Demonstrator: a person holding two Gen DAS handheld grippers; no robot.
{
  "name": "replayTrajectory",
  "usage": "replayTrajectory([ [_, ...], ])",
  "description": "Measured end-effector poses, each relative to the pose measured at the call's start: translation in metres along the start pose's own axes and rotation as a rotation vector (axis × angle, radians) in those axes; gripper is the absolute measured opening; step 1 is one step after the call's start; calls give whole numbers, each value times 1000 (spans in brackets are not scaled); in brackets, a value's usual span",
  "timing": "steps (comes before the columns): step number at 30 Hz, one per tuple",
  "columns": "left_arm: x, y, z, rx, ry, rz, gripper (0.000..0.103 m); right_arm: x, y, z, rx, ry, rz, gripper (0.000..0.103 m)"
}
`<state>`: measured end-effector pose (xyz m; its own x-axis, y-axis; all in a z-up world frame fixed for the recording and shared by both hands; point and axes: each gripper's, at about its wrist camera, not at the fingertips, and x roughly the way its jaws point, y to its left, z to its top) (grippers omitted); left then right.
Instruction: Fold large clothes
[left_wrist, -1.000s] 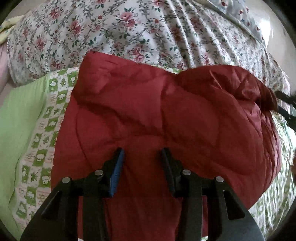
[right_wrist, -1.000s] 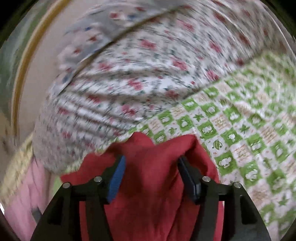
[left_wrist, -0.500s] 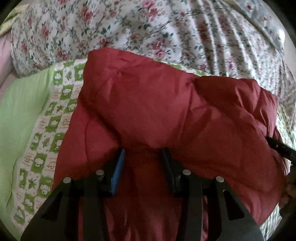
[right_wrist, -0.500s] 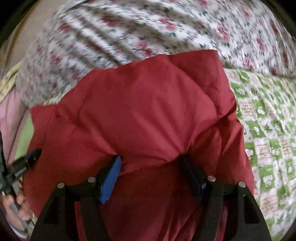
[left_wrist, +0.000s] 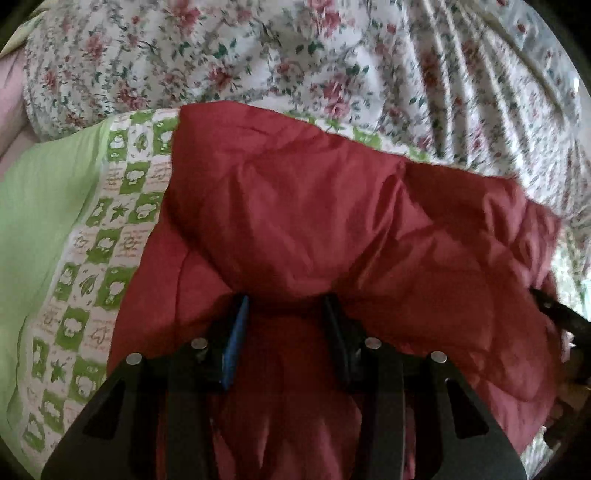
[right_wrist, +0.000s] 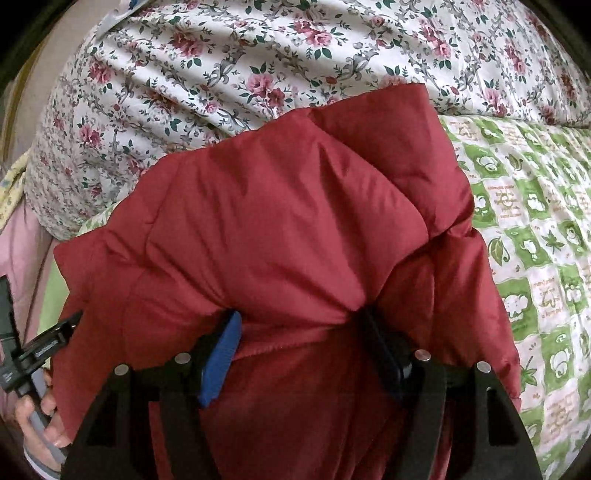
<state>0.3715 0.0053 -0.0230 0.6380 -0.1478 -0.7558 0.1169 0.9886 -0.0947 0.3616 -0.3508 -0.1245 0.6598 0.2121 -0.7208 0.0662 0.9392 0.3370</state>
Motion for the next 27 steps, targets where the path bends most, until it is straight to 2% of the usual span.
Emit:
replayTrajectory([
  [6,-35,7,-16,-4,-25,-27,40,-2,0,-1,5,-4,0,70],
  [9,-20,8,-17,14,21,6,40,-15,0,-4,25,-25,15,69],
  [15,-8,9,-12,25,29,39,41,-67,2,-23,42,-74,55,69],
  [17,-15,12,-12,5,29,15,43,-86,0,-30,37,-88,69,69],
  [21,-37,29,-17,-66,15,-104,52,-119,-11,-42,38,-118,68,70],
  [25,-59,34,-31,-59,-5,-144,55,-138,-27,-52,62,-114,77,77],
  [27,-72,39,-40,-60,-19,-152,59,-143,-35,-58,71,-109,79,77],
])
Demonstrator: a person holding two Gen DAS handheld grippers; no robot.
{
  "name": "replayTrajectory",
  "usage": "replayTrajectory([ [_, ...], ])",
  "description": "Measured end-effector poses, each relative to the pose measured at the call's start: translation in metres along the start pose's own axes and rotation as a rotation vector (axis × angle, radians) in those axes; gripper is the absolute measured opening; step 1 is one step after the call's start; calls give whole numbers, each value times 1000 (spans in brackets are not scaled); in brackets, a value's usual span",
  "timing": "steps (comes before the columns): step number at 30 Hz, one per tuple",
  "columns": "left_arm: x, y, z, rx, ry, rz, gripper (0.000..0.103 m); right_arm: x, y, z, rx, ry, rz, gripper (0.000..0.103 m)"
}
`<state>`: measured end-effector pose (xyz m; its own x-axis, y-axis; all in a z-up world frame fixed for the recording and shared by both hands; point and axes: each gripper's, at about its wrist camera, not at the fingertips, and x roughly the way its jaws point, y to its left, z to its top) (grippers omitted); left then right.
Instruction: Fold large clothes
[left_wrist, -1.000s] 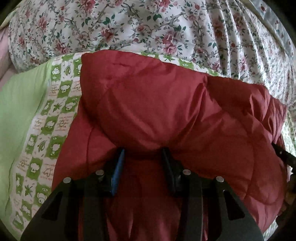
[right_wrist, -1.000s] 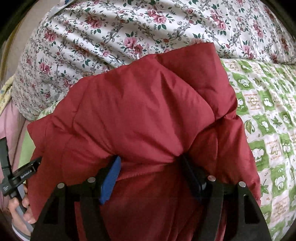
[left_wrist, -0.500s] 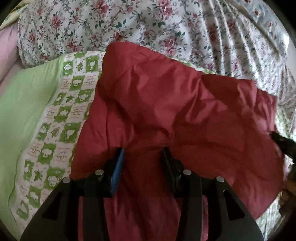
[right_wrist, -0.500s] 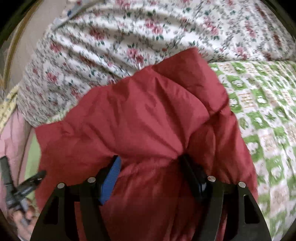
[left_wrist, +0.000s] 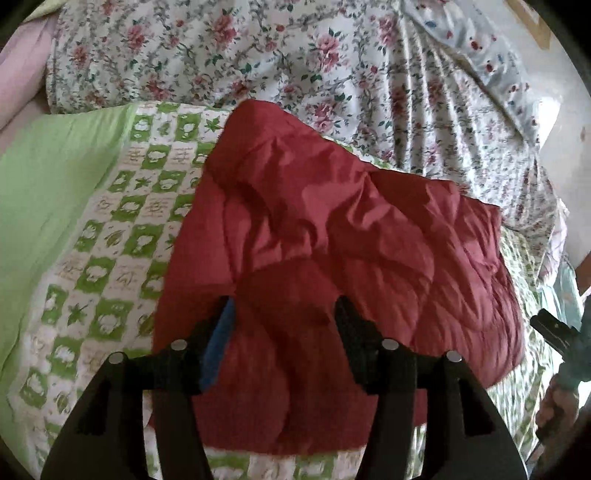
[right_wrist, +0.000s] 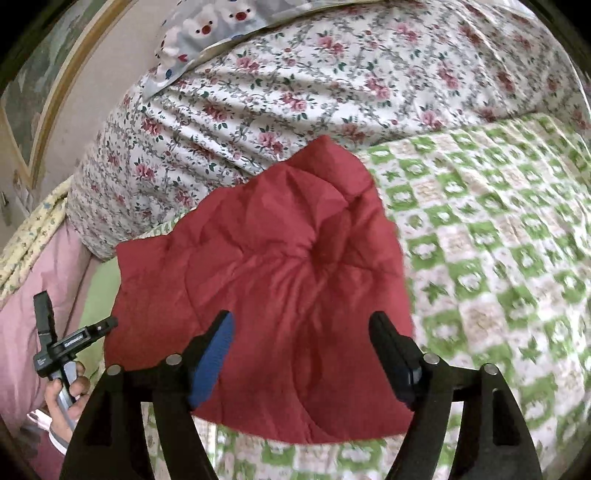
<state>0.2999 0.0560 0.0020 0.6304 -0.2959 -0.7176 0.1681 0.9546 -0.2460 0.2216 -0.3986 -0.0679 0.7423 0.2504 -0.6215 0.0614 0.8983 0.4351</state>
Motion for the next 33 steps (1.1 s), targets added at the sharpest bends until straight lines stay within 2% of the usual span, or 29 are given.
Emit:
replayTrajectory([
  [2,-10,4,-6,-8,-13,4,69,-5,-8,-6,6,6,-10,77],
  [8,-21,19,-15,4,-19,9,69,-8,-23,-17,41,25,-15,78],
  [18,-17,46,-22,-57,1,12,69,-4,-32,-24,75,53,-14,81],
  [23,-8,59,-22,-109,32,-46,69,-1,-36,-23,91,62,-2,82],
  [27,2,73,-25,-178,52,-126,70,2,-42,-21,125,58,24,82],
  [30,11,80,-24,-219,66,-151,81,8,-46,-19,147,67,36,82],
  [33,20,84,-20,-246,82,-193,81,18,-50,-16,165,72,55,83],
])
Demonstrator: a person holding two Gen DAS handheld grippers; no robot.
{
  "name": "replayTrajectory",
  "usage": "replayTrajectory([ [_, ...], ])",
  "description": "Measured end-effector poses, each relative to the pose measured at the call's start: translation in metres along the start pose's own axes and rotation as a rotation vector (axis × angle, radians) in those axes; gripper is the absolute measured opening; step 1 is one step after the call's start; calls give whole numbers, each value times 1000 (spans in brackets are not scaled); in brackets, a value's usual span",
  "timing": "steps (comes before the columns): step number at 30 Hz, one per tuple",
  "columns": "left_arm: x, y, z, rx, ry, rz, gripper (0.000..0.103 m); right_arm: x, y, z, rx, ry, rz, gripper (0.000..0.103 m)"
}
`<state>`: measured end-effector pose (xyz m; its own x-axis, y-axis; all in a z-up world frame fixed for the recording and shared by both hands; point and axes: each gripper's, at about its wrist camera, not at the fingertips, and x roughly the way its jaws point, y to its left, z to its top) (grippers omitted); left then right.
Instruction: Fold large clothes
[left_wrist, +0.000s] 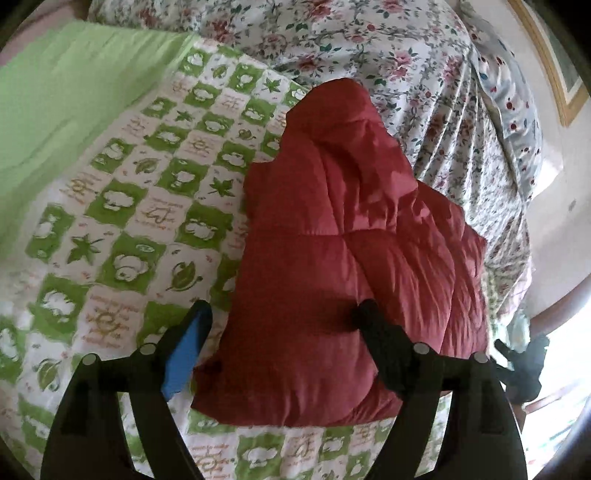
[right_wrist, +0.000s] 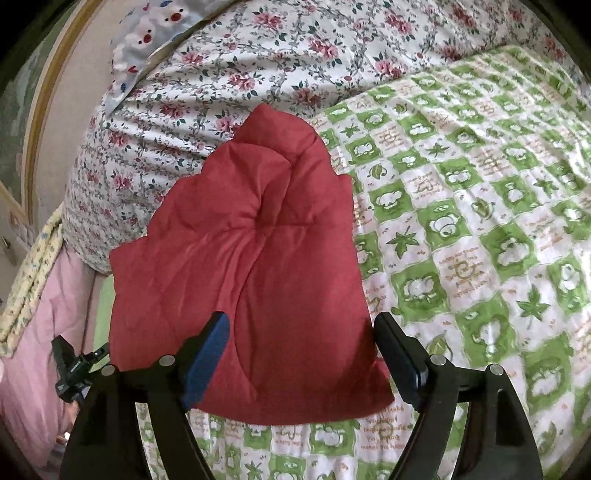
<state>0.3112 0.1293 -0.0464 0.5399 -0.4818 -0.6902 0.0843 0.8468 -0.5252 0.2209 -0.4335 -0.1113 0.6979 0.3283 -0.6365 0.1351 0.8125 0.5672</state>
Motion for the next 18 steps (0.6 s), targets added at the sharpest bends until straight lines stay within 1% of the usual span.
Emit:
replayTrajectory([
  [3,13,-1,7,-13,35,-61,81,13,-5,8,24,9,25,87],
  [5,20,-3,11,-15,44,-59,84,24,-8,13,44,24,39,88],
  [8,27,-5,17,-30,53,-78,84,42,-14,21,68,46,54,88],
  [10,30,-4,20,-35,57,-92,84,52,-18,24,86,63,71,91],
  [13,34,-3,23,-38,63,-109,84,67,-25,28,119,85,113,93],
  [17,40,-2,26,-56,69,-129,84,75,-28,28,148,90,160,94],
  [18,42,-3,26,-60,67,-133,84,77,-28,27,150,95,170,89],
])
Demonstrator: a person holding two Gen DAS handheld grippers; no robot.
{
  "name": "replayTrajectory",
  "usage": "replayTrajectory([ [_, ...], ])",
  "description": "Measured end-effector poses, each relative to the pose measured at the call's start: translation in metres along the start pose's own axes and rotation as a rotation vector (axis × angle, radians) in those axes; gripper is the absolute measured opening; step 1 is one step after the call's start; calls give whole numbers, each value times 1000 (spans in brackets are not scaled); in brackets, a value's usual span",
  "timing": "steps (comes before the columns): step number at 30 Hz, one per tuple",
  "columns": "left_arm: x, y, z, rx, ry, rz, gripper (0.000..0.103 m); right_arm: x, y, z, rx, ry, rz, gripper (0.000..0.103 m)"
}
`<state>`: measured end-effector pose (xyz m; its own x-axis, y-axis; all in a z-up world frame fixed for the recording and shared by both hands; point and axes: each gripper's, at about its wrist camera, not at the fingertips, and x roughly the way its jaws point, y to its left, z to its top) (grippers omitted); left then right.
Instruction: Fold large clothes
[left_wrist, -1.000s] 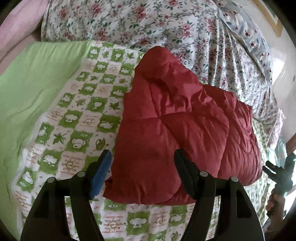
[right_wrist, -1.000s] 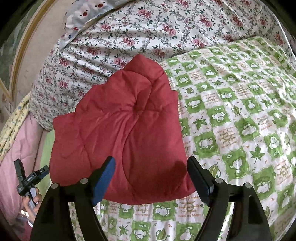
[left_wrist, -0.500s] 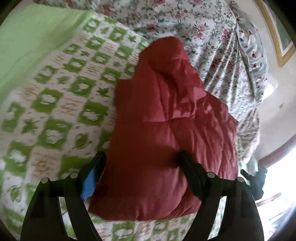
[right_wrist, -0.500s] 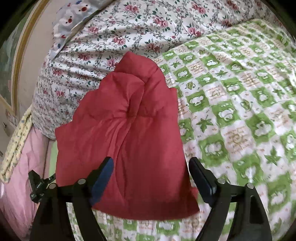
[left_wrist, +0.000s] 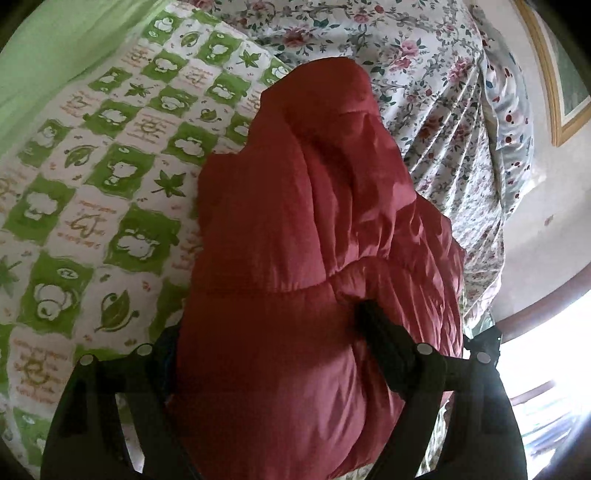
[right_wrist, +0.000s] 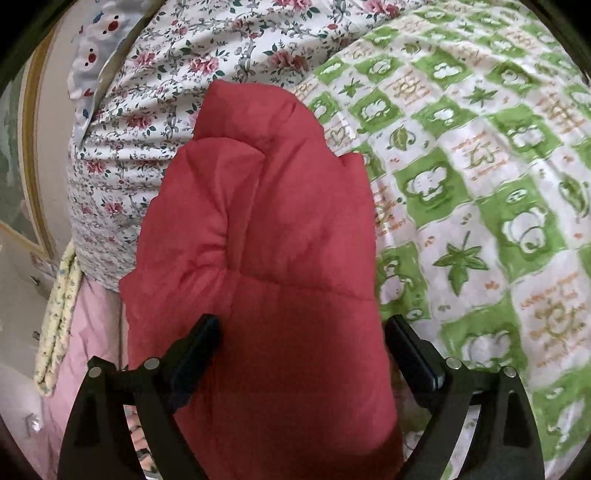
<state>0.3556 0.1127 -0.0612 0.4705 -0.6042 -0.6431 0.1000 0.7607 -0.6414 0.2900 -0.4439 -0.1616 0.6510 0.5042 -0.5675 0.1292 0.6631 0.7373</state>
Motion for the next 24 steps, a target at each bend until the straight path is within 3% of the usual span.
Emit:
replayTrajectory([
  [3,0,-2,-1,-26,0,-45,71,5,2,-3,7,23,29,71],
  [5,-5,-7,-2,-10,-4,-47,57,3,6,-4,-1,25,29,57],
  [7,-12,-14,-3,13,-10,-47,50,-3,8,-7,2,23,40,43],
  [9,-24,-21,-7,27,-17,-51,46,-12,16,-11,-8,19,37,38],
  [16,-79,-54,-46,124,-52,-63,43,-58,40,-48,-86,37,26,34],
  [24,-125,-59,-114,115,-29,-104,42,-121,38,-116,-95,32,62,34],
])
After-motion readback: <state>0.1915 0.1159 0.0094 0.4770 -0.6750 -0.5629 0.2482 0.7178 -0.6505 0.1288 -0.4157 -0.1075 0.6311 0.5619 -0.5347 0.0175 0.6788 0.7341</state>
